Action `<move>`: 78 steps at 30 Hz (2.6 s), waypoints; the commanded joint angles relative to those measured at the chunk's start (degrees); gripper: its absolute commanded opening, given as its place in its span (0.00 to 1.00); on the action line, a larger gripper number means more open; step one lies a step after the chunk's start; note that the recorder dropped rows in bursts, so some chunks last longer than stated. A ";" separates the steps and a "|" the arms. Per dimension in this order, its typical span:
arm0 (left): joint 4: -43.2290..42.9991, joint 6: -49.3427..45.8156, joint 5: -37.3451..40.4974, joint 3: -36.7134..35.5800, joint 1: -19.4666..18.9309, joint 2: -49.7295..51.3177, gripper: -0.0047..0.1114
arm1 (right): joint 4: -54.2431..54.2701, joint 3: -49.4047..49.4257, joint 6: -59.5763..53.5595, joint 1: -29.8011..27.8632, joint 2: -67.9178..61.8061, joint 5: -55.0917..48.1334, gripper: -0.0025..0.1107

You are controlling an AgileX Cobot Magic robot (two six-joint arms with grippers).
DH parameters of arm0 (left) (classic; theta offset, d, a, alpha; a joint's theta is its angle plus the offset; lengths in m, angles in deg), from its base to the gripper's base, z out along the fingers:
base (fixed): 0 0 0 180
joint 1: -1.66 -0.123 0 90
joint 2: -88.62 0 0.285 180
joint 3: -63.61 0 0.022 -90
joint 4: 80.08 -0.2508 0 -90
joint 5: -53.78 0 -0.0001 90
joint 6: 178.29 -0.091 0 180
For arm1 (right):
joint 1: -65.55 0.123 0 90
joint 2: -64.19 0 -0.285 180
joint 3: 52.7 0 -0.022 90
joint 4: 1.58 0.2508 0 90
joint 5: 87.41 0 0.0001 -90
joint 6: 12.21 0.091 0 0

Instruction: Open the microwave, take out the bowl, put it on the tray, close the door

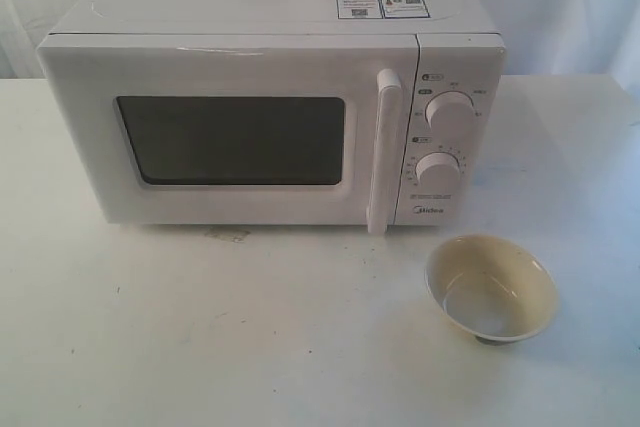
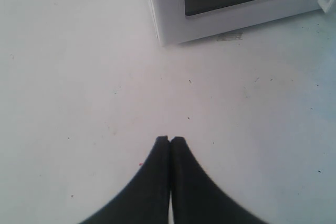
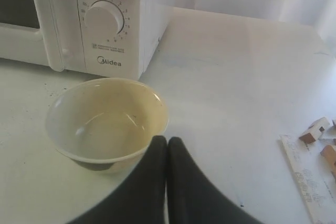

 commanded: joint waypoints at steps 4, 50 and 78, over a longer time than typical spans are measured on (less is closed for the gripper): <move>0.49 0.51 3.22 -0.32 0.18 -0.48 0.04 | 0.40 0.22 2.74 -0.30 0.34 0.88 0.02; 0.49 0.51 3.22 -0.32 0.18 -0.48 0.04 | 0.40 0.22 2.29 -8.80 0.34 0.64 0.02; 1.39 -0.17 -23.89 -9.57 0.18 -0.48 0.04 | 0.40 0.22 2.29 -8.80 0.34 0.64 0.02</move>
